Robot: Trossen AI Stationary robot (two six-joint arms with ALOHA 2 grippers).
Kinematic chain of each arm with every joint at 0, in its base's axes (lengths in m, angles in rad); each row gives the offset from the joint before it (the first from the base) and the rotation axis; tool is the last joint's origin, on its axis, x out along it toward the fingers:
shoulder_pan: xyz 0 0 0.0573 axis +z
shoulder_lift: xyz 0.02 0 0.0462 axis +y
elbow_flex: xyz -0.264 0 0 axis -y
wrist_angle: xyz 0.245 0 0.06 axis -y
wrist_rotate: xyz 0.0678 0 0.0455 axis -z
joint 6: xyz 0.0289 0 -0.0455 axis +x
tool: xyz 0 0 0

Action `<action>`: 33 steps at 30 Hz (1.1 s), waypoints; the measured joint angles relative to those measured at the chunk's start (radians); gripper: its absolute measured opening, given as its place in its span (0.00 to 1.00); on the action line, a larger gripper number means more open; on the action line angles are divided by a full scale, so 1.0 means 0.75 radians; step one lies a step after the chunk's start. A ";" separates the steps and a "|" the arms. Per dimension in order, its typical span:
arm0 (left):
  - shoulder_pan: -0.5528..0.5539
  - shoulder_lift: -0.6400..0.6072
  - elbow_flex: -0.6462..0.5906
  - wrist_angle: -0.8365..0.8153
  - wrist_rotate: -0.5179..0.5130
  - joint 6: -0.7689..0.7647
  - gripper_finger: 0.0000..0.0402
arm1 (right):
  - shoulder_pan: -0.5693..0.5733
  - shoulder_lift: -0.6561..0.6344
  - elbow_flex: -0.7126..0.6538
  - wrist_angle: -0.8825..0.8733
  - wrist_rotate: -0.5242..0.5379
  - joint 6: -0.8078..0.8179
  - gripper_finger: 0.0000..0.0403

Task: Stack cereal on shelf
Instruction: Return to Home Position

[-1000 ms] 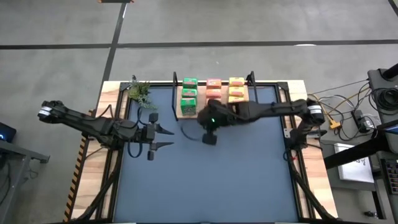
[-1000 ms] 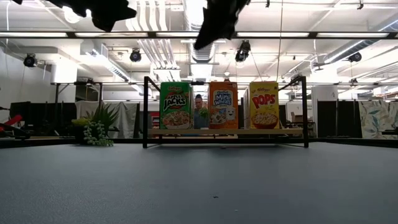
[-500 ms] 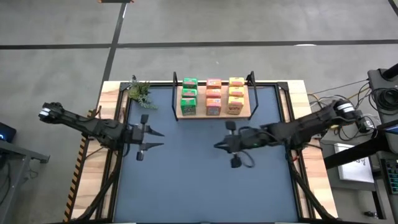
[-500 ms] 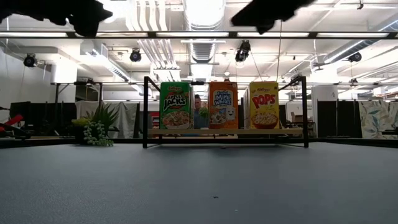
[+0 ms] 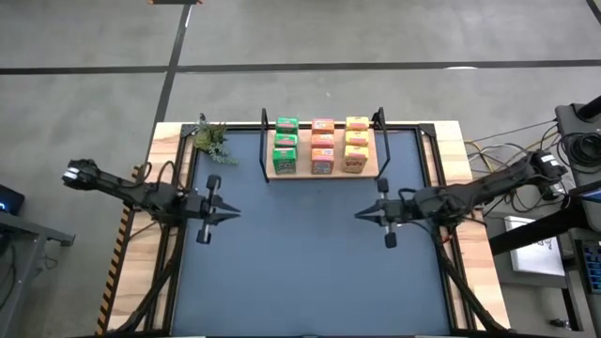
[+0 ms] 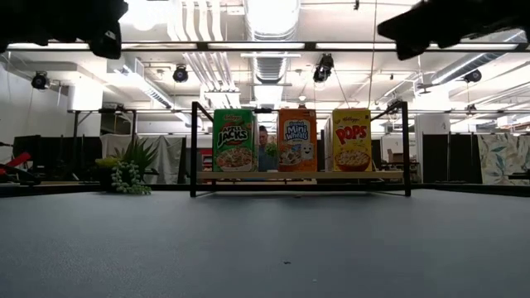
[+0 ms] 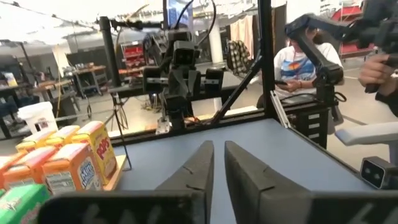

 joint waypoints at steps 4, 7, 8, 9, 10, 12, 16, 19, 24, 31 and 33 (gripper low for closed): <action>0.001 -0.043 -0.025 0.004 -0.001 0.046 0.01 | -0.004 -0.145 -0.085 0.017 0.002 -0.064 0.02; 0.002 -0.075 -0.055 0.001 -0.009 0.066 0.00 | -0.026 -0.247 -0.151 0.056 0.001 -0.100 0.02; 0.002 -0.084 -0.063 0.002 -0.023 0.067 0.00 | -0.039 -0.280 -0.173 0.076 0.002 -0.109 0.02; 0.002 -0.093 -0.071 0.003 -0.044 0.065 0.00 | -0.054 -0.310 -0.196 0.099 0.002 -0.117 0.02; 0.002 -0.101 -0.077 0.003 -0.065 0.064 0.00 | -0.072 -0.337 -0.214 0.117 0.002 -0.122 0.02; 0.002 -0.112 -0.086 0.006 -0.100 0.061 0.00 | -0.113 -0.392 -0.244 0.121 0.002 -0.124 0.02; 0.004 -0.131 -0.104 0.034 -0.128 0.052 0.00 | -0.206 -0.481 -0.295 0.116 -0.003 -0.122 0.02; 0.004 -0.141 -0.114 0.052 -0.129 0.048 0.00 | -0.257 -0.547 -0.309 0.047 -0.022 -0.122 0.02; 0.004 -0.149 -0.123 0.052 -0.131 0.038 0.00 | -0.279 -0.659 -0.309 -0.124 -0.051 -0.087 0.02; 0.004 -0.149 -0.125 0.051 -0.132 0.023 0.00 | -0.279 -0.825 -0.309 -0.299 -0.050 -0.069 0.02; 0.004 -0.148 -0.126 0.047 -0.132 0.012 0.00 | -0.279 -0.870 -0.309 -0.362 -0.050 -0.072 0.02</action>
